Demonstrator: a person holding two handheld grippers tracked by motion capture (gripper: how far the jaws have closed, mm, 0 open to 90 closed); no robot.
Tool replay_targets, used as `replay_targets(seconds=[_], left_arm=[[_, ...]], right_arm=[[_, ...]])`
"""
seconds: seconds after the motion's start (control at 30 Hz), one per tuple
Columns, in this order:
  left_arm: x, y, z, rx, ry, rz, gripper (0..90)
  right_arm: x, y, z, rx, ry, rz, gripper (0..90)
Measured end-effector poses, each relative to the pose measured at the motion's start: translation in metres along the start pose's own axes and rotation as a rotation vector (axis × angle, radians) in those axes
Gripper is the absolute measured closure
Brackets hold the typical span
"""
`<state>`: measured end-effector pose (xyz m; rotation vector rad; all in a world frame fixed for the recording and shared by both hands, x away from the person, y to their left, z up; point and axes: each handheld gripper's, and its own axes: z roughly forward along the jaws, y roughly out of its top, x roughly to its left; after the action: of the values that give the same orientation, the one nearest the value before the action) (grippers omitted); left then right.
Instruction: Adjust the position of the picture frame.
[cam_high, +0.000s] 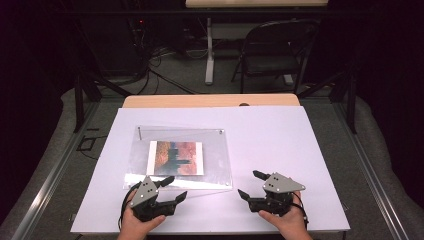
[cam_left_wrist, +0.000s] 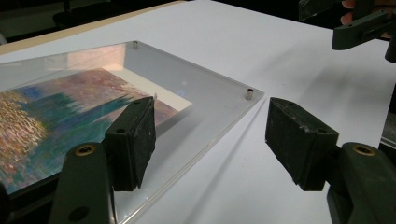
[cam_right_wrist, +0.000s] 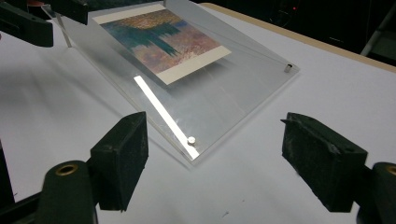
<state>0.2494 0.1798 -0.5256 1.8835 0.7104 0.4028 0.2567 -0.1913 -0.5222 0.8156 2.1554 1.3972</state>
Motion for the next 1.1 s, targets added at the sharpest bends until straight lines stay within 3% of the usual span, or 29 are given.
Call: replay_targets(seconds=[0.2,0.4,0.5,0.63,0.8,0.93,1.1], left_arm=[[-0.001,0.002,-0.004,-0.003,0.011,-0.005,34.9],[-0.004,0.005,-0.01,0.016,-0.008,-0.014,38.8],[-0.004,0.006,-0.016,0.021,0.004,-0.014,42.8],[-0.003,0.003,-0.028,0.017,0.029,-0.036,43.3],[-0.004,-0.001,-0.042,0.027,0.066,-0.028,43.9],[-0.003,-0.002,-0.051,0.032,0.087,-0.047,44.0],[-0.002,-0.002,-0.06,0.032,0.095,-0.057,52.4]], right_arm=[[0.002,0.001,-0.003,-0.009,-0.009,-0.005,30.6],[0.003,0.002,-0.005,-0.006,0.003,-0.017,39.3],[0.003,0.003,-0.007,-0.004,0.001,0.0,43.3],[0.002,0.004,-0.008,-0.003,-0.004,0.013,44.0],[-0.001,0.002,-0.006,0.016,0.015,0.035,45.4],[-0.002,0.002,-0.005,0.031,0.003,0.026,45.5],[-0.001,0.002,-0.006,0.022,0.0,0.033,46.8]])
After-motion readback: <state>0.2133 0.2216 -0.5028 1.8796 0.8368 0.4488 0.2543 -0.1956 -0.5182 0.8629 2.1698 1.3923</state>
